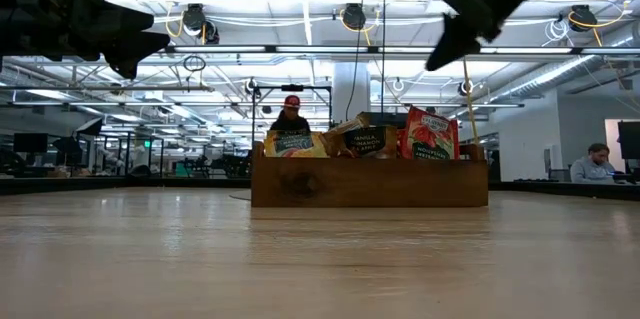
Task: Pick & Place Tea
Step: Return to Home Position
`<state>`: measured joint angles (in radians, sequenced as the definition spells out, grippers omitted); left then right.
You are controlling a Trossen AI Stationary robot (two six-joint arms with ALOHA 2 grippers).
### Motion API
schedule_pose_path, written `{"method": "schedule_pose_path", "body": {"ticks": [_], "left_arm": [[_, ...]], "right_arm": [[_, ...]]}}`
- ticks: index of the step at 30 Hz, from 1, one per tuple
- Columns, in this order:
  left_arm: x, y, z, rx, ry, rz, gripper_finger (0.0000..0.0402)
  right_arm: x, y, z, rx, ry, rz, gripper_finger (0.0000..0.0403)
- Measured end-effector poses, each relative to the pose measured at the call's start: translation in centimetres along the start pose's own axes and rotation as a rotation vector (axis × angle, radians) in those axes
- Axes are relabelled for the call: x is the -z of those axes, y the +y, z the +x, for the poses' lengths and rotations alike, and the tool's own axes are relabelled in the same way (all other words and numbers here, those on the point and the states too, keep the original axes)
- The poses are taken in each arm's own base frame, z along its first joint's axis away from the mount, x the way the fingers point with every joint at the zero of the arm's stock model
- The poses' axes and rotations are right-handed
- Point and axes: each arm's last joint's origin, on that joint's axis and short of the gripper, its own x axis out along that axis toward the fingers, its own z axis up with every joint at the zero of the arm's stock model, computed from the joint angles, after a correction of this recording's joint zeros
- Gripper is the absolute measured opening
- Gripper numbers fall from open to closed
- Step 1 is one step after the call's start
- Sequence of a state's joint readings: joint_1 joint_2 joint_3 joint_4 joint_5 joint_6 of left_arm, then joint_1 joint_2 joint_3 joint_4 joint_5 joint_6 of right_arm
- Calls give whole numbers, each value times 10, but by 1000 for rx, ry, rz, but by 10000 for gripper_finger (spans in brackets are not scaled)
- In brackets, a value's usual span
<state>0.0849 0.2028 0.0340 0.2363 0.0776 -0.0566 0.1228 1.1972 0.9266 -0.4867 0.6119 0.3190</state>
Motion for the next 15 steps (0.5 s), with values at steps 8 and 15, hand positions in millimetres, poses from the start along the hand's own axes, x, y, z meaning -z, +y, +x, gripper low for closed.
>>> {"method": "schedule_pose_path", "body": {"ticks": [8,15], "left_arm": [[0,0,0,0,0,0,214],[0,0,0,0,0,0,214]], "right_arm": [[46,-40,-3,128,-118,9,0],[93,-66,18,107,-231,132,0]]}}
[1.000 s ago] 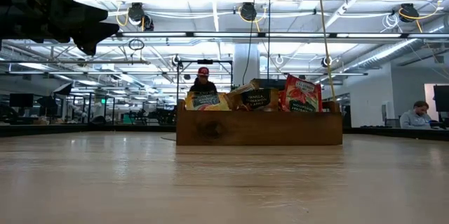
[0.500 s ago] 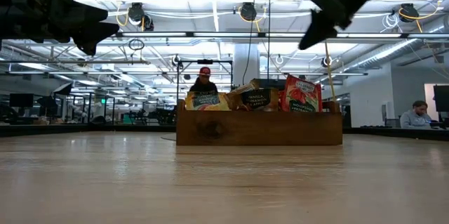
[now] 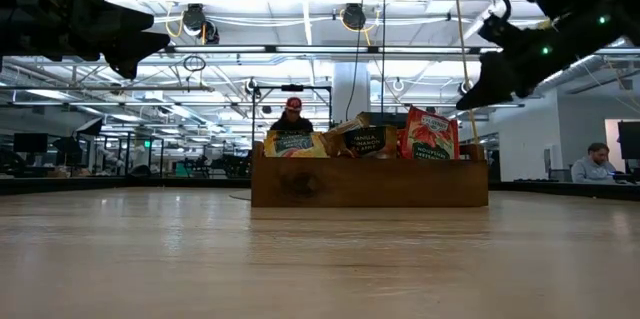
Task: Pick & Place Tea
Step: Return to Home Position
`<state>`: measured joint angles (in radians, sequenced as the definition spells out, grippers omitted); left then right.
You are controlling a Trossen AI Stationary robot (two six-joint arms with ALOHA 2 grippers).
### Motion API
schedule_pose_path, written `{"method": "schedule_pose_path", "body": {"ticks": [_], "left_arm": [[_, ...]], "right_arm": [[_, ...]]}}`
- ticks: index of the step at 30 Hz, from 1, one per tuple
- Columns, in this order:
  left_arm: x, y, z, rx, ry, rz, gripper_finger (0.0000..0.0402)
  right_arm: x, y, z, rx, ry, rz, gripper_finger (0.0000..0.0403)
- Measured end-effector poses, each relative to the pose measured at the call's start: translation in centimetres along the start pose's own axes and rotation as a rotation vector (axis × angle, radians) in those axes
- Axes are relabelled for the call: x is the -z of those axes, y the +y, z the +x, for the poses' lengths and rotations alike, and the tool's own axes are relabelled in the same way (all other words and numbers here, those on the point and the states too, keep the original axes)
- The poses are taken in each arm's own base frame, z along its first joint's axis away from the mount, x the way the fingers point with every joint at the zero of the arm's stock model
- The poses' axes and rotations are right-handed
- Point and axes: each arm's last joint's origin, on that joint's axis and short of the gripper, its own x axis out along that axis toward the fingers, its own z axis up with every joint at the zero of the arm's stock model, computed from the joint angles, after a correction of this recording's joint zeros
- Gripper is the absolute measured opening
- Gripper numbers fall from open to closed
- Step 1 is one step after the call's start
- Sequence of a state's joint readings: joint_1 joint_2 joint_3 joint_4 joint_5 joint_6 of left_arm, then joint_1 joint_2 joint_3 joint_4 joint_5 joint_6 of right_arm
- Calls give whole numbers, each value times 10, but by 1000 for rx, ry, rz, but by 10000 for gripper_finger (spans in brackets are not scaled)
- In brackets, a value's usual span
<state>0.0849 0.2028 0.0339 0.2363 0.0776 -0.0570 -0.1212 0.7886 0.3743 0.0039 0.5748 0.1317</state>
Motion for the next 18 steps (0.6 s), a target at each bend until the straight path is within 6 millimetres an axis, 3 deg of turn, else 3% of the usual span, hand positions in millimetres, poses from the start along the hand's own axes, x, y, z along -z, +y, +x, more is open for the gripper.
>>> {"method": "schedule_pose_path", "body": {"ticks": [4,11,18], "left_arm": [[0,0,0,0,0,0,214],[0,0,0,0,0,0,214],[0,0,0,0,0,0,214]], "right_arm": [[2,-14,6,-6,-59,18,0],[-32,-45,23,-42,-102,82,0],[-75,-81,73,-198,47,180,0]]}}
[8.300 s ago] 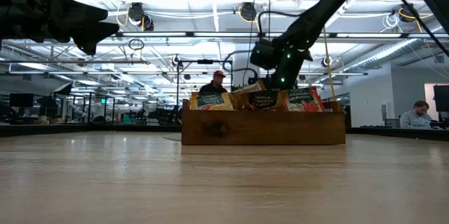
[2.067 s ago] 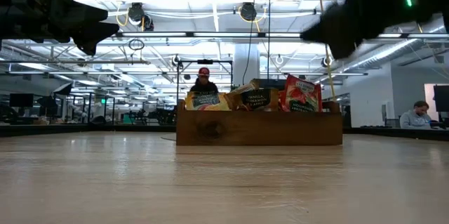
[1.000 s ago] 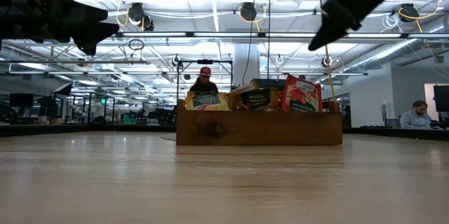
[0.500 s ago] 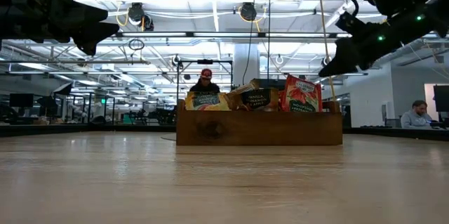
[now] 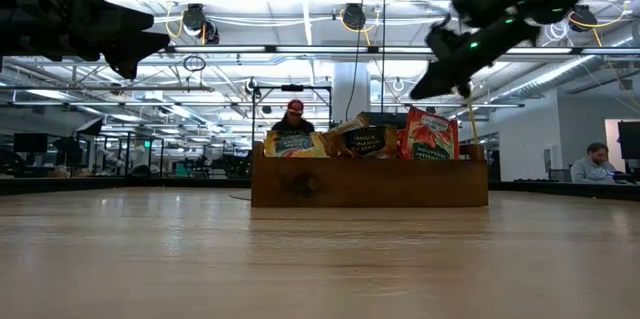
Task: Pick & Place Tea
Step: Return to Home Position
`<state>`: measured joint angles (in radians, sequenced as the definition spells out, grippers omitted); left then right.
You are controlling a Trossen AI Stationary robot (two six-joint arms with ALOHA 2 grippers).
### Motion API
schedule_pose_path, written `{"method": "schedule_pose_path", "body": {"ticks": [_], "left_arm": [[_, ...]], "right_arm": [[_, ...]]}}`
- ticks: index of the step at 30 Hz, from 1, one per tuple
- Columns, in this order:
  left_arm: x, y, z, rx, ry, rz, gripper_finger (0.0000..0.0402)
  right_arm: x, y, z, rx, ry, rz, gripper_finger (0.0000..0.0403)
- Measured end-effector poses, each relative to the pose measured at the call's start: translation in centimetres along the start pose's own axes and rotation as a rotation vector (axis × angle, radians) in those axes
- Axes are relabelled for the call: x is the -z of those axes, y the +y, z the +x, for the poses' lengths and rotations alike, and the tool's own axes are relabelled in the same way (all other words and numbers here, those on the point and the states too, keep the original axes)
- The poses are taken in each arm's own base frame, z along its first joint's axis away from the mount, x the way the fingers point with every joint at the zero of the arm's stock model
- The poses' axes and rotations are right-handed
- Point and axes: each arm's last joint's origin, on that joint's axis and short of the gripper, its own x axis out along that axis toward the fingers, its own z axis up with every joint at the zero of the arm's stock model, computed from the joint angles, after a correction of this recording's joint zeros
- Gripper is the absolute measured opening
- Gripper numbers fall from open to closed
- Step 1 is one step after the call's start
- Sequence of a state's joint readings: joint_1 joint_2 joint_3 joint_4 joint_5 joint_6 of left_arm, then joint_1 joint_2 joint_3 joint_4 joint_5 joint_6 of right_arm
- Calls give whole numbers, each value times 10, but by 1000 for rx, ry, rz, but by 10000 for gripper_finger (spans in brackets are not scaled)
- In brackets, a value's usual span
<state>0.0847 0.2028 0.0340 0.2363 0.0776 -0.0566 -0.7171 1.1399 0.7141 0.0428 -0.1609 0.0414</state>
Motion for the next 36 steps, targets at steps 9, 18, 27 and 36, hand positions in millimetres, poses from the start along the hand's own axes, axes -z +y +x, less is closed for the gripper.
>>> {"method": "schedule_pose_path", "body": {"ticks": [9,18,27,36], "left_arm": [[0,0,0,0,0,0,214],[0,0,0,0,0,0,214],[0,0,0,0,0,0,214],[0,0,0,1,0,0,214]], "right_arm": [[-18,-13,82,-276,463,123,0],[-1,13,108,-498,697,88,0],[23,37,104,-438,553,-96,0],[59,38,34,-319,303,-144,0]]}}
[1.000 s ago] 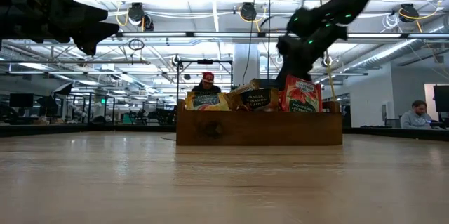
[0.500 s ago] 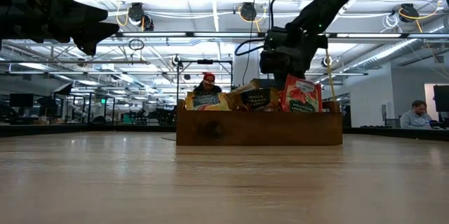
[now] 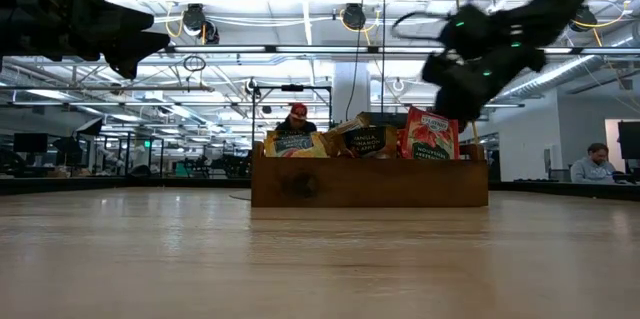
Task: Pick & Place Tea
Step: Return to Home Position
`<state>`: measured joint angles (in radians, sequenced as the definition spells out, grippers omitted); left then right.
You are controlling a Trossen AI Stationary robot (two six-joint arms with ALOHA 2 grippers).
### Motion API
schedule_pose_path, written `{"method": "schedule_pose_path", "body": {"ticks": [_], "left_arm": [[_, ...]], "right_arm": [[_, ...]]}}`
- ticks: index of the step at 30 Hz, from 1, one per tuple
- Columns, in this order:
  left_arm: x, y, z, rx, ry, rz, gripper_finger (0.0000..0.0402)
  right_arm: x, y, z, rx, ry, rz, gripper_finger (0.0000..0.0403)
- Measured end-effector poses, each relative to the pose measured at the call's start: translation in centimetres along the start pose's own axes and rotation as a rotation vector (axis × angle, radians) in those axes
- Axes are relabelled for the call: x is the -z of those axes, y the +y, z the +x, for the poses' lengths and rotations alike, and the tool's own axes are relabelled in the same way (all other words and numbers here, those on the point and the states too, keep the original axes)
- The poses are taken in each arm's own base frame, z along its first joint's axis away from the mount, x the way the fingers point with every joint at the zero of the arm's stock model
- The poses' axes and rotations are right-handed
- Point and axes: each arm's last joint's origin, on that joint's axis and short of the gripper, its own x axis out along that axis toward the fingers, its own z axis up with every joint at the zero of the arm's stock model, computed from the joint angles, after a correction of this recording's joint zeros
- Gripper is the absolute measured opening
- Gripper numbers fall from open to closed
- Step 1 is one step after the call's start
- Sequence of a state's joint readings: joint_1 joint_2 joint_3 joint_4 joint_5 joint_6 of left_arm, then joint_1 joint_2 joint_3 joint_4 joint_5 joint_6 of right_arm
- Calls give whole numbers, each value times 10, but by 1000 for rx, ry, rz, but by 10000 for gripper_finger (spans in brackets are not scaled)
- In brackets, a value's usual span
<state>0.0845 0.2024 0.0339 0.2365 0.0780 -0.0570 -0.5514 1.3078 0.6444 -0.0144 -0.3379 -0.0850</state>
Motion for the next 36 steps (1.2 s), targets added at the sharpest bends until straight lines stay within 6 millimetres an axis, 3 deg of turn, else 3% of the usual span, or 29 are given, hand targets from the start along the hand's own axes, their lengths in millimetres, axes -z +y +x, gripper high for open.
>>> {"method": "schedule_pose_path", "body": {"ticks": [7,14,18,24,31,36], "left_arm": [[0,0,0,0,0,0,214],[0,0,0,0,0,0,214],[0,0,0,0,0,0,214],[0,0,0,0,0,0,214],[0,0,0,0,0,0,214],[0,0,0,0,0,0,214]], "right_arm": [[45,15,-29,58,-373,-22,0],[87,22,-37,123,-516,-55,0],[76,26,-50,134,-681,-83,0],[74,34,-66,104,-758,-97,0],[88,39,-80,306,-708,-136,0],[92,46,-92,275,-766,-177,0]]}}
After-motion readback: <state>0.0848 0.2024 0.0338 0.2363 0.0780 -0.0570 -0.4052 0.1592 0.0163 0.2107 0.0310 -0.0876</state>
